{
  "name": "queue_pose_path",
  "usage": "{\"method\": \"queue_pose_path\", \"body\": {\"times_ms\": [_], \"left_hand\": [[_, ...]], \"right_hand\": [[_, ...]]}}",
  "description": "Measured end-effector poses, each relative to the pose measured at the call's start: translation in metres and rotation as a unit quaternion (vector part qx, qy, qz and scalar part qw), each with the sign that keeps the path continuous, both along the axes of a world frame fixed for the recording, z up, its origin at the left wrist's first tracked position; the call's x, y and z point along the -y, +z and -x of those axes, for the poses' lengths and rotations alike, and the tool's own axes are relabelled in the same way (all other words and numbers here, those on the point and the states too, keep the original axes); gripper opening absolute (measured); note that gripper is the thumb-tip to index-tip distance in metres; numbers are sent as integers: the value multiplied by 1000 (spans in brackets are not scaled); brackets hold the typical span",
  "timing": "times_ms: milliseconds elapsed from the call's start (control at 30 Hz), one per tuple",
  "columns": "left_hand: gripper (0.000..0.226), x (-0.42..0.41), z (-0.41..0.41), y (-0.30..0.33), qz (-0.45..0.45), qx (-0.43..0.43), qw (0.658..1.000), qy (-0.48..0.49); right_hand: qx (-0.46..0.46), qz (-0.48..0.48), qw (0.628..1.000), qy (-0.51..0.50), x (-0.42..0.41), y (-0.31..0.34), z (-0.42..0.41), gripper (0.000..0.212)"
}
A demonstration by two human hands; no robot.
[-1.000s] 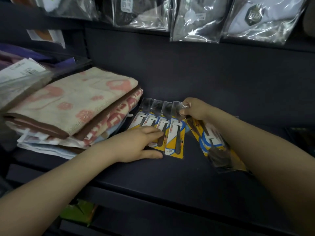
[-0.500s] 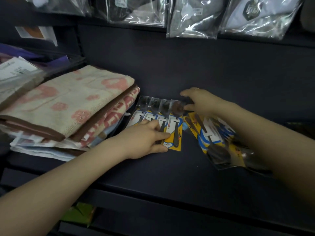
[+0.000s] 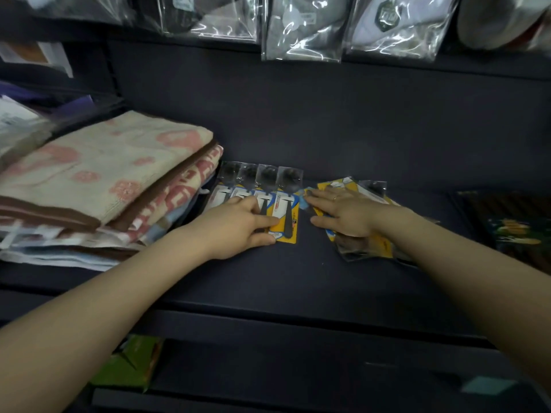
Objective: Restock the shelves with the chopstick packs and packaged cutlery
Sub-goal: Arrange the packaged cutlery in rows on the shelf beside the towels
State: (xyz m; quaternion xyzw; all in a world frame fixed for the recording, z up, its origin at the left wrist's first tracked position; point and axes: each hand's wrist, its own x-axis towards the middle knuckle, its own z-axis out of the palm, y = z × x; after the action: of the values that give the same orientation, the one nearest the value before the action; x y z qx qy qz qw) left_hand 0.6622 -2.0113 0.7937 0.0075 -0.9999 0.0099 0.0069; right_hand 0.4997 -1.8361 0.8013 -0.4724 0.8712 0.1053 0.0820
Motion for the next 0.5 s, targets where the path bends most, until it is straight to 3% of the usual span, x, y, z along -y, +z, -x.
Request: {"method": "queue_pose_path", "body": {"times_ms": [200,333,467,500], "left_hand": [[49,0,-2,-2,-18,-9,1000,7],[50,-4,-2,-3,-10,-11,1000,19],[65,-10,-7,-2,6,-66,998,16],[74,-14,-8,1,-8,-89,996,8]], "right_hand": [[-34,-10,996,-80,4,-1,4,62],[11,14,993,-113,5,0,3,63],[113,195,974,4,-23,38,-16,43],[135,204,969,43,-34,48,-20,37]]}}
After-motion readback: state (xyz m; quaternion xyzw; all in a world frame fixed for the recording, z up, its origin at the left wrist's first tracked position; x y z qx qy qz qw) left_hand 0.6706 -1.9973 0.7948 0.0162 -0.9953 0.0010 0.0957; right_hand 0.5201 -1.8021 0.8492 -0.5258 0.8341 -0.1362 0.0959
